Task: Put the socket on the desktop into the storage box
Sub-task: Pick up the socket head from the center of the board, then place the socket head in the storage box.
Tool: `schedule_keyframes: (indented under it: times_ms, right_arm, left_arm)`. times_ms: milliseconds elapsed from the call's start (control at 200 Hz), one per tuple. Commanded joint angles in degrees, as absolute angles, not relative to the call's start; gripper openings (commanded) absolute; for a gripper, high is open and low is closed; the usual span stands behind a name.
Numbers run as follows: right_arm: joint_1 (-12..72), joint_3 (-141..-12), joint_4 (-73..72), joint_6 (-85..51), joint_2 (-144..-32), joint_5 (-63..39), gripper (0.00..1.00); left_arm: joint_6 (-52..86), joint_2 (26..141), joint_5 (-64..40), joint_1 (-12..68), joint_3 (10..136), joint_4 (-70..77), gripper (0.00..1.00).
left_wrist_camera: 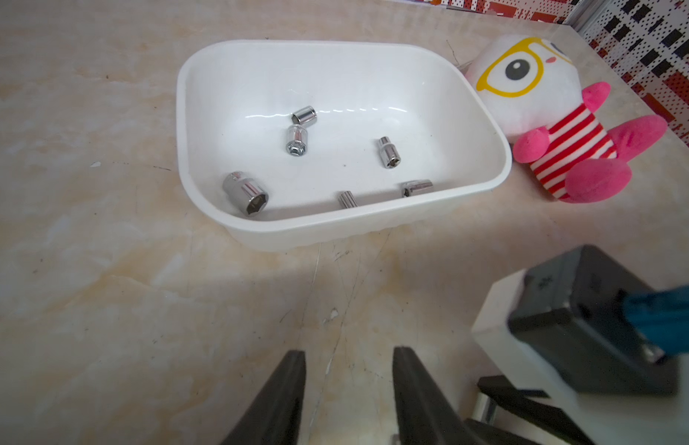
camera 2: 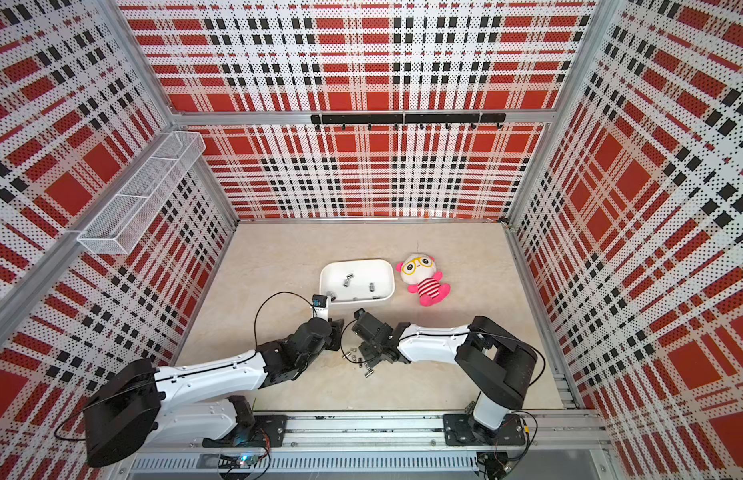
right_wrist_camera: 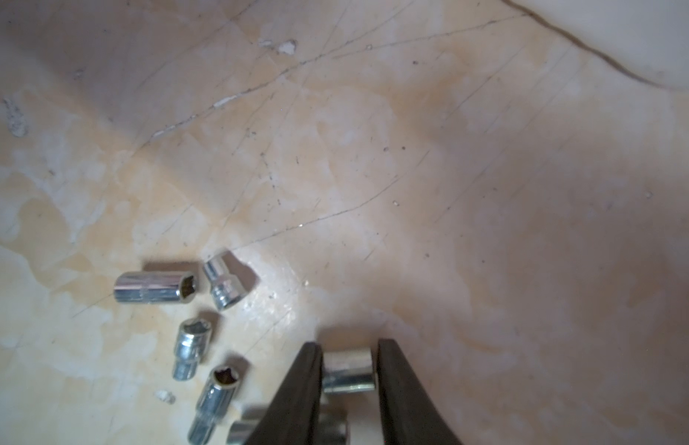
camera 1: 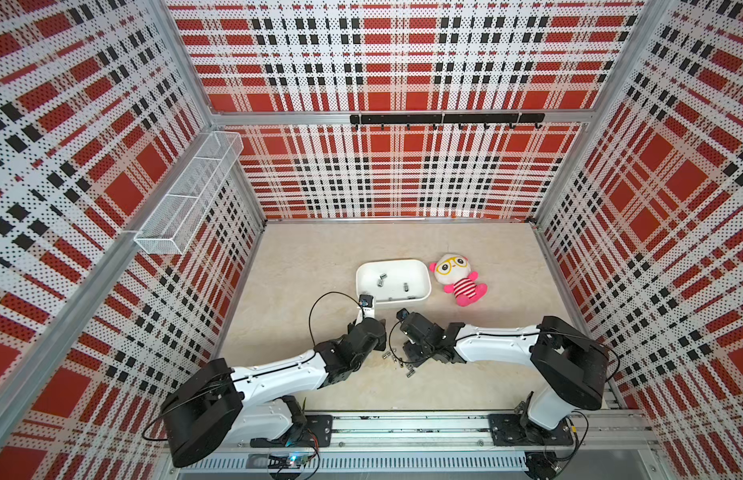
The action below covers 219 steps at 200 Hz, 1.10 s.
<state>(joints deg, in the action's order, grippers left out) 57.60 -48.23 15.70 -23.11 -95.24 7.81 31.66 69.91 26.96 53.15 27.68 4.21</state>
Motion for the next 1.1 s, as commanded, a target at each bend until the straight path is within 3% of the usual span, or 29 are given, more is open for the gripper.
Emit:
schedule_keyframes:
  times_ms: [0,195,411,561,726,1092]
  right_arm:
    - [58.0,-49.22,16.5,-22.66,-95.62,8.44,0.25]
    - [58.04,-48.67,17.2,-23.44,-92.47,12.13,0.19]
    - [57.86,-51.76,21.22,-23.15,-84.76,21.39,0.18]
    - [52.48,-57.35,20.78,-22.51,-82.57,14.74,0.17]
    - [47.64,-67.96,21.87,-22.21,-88.48,14.33,0.22]
    - [40.52,-87.5,26.42,-22.79,-109.55,12.08,0.24]
  left_arm:
    - [31.47,69.62,28.1,53.35,29.45,3.43,0.43]
    - [31.83,68.59,29.8,53.34,29.3,2.91,0.43]
    - [32.5,65.3,32.75,53.34,28.03,2.89,0.43]
    - [32.97,63.35,33.02,53.33,27.14,3.47,0.43]
    - [33.05,62.31,32.91,53.35,26.55,3.83,0.44]
    - [32.88,63.58,31.54,53.3,26.71,4.48,0.43]
